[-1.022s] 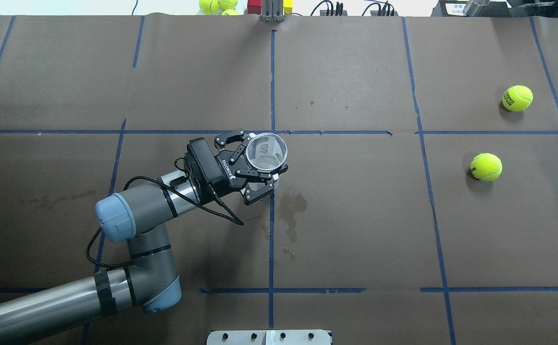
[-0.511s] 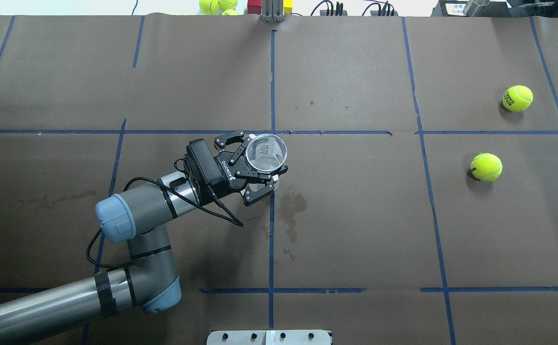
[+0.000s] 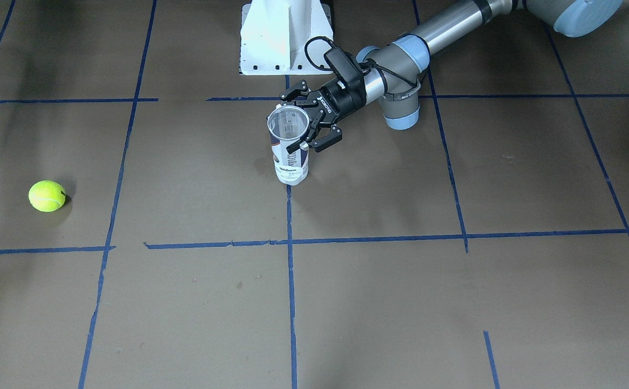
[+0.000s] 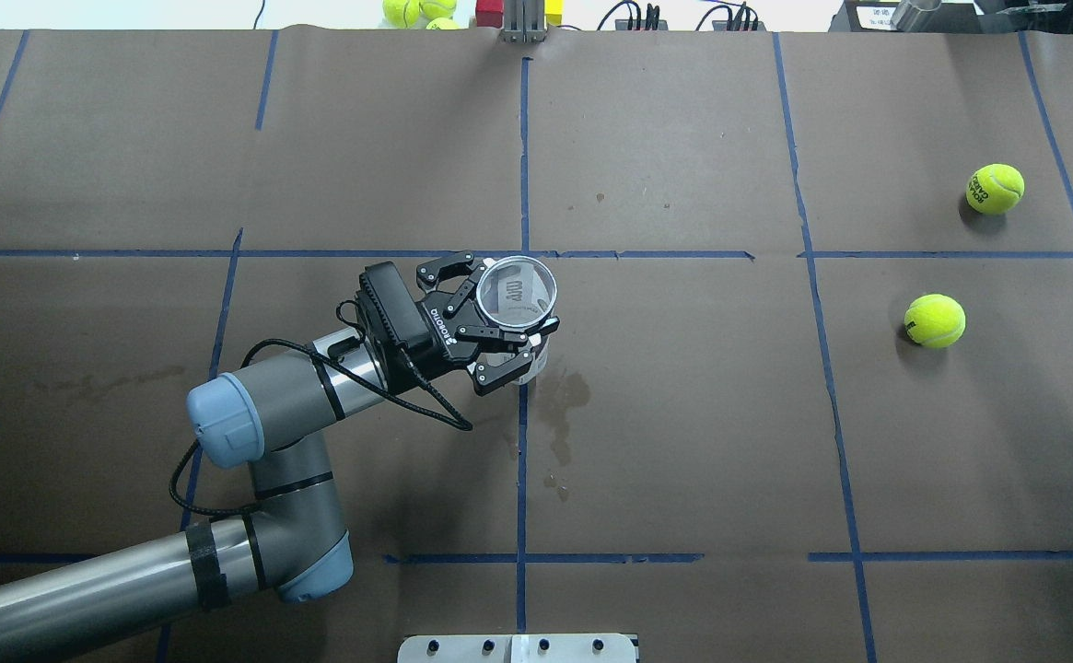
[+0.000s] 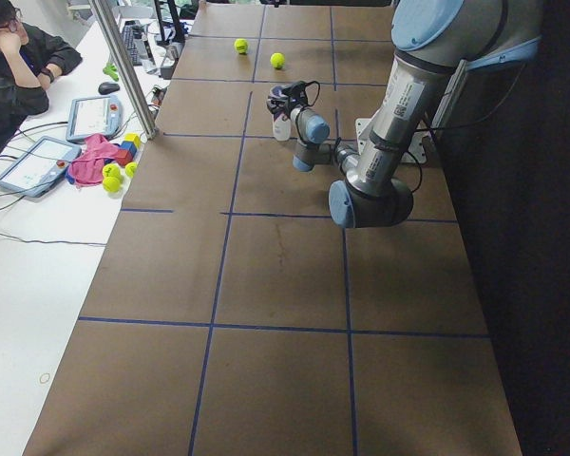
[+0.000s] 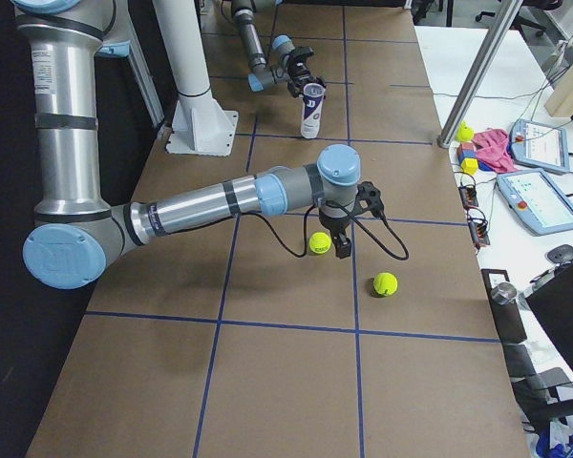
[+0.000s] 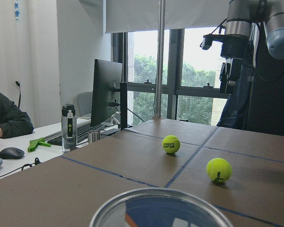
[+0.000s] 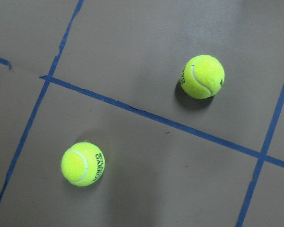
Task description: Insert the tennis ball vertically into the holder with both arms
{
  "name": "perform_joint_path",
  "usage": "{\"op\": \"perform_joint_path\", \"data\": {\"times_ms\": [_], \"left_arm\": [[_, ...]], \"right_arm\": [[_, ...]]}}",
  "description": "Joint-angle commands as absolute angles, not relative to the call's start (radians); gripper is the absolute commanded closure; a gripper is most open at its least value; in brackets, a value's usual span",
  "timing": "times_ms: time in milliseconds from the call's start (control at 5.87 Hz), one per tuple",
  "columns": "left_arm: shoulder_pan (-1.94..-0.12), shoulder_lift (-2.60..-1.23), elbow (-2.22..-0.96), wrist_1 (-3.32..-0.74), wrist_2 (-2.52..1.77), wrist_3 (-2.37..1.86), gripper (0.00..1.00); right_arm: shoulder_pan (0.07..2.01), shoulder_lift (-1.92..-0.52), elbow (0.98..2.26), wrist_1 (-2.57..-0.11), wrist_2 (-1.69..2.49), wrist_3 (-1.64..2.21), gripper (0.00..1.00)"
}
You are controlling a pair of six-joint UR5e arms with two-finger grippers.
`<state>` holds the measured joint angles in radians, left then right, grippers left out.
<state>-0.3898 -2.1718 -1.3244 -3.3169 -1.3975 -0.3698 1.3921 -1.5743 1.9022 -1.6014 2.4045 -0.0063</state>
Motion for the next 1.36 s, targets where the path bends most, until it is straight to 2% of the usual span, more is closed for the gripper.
{"op": "perform_joint_path", "data": {"times_ms": [0,341,511,852,1193], "left_arm": [[-0.390,-2.169,-1.324,-3.316,-1.393,-0.394,0.22],[-0.388,-2.177,-1.324,-3.315,-1.376,-0.394,0.22],[-0.388,-2.177,-1.324,-3.315,-1.376,-0.394,0.21],[-0.388,-2.178,-1.325,-3.316,-1.376,-0.394,0.21],[-0.388,-2.178,-1.325,-3.315,-1.376,-0.394,0.21]], "right_arm": [[1.268,-1.547,1.939,-1.621,2.379,0.143,0.00],[1.151,-1.593,1.947,-1.463,2.216,0.298,0.00],[1.120,-1.609,1.889,-1.365,2.179,0.310,0.00],[1.016,-1.602,1.856,-1.219,2.172,0.457,0.00],[0.986,-1.573,1.800,-1.204,2.140,0.457,0.00]]}}
